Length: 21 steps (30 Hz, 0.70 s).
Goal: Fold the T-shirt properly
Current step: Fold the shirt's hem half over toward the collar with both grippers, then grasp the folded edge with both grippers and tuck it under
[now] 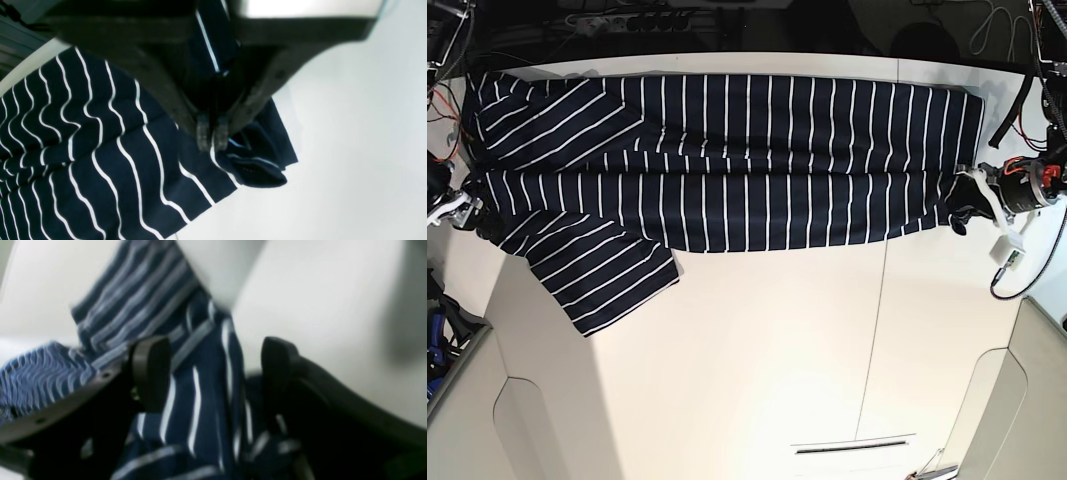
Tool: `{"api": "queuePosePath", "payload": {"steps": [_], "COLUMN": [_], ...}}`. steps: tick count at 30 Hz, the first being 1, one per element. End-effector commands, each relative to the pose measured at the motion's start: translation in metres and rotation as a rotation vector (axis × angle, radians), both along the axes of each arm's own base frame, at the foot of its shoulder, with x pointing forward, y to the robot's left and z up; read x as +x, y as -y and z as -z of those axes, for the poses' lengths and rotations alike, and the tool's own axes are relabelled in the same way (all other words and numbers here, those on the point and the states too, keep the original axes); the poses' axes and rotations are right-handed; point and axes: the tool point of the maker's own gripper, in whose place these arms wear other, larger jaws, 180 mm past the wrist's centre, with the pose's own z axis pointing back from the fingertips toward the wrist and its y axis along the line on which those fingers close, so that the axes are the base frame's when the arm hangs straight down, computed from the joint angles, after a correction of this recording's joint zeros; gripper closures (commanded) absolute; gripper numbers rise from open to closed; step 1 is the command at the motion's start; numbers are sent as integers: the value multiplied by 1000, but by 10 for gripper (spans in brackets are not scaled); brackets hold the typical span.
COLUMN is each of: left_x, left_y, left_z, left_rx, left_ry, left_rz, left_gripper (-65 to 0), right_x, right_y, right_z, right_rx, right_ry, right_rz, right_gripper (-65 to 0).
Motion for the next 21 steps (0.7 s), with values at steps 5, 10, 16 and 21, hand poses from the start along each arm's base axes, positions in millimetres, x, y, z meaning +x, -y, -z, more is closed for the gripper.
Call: {"api": "queuePosePath", "payload": {"steps": [5, 10, 16, 21], "left_x": [10, 10, 10, 10], "left_y": [-4, -4, -4, -4], "left_z": [-16, -16, -16, -16], "left_rx": [8, 7, 7, 8], "left_ry": [50, 51, 51, 50], "left_rz": [12, 12, 12, 12], "left_gripper": [0, 0, 0, 0], "right_x": [40, 57, 74, 83], "right_y": [10, 0, -22, -49], "right_z": [-43, -41, -8, 21], "right_rx": [-44, -83, -90, -47], "right_ry": [161, 170, 121, 55], "right_rz": [31, 32, -10, -55], "right_gripper": [-422, -422, -422, -422]}}
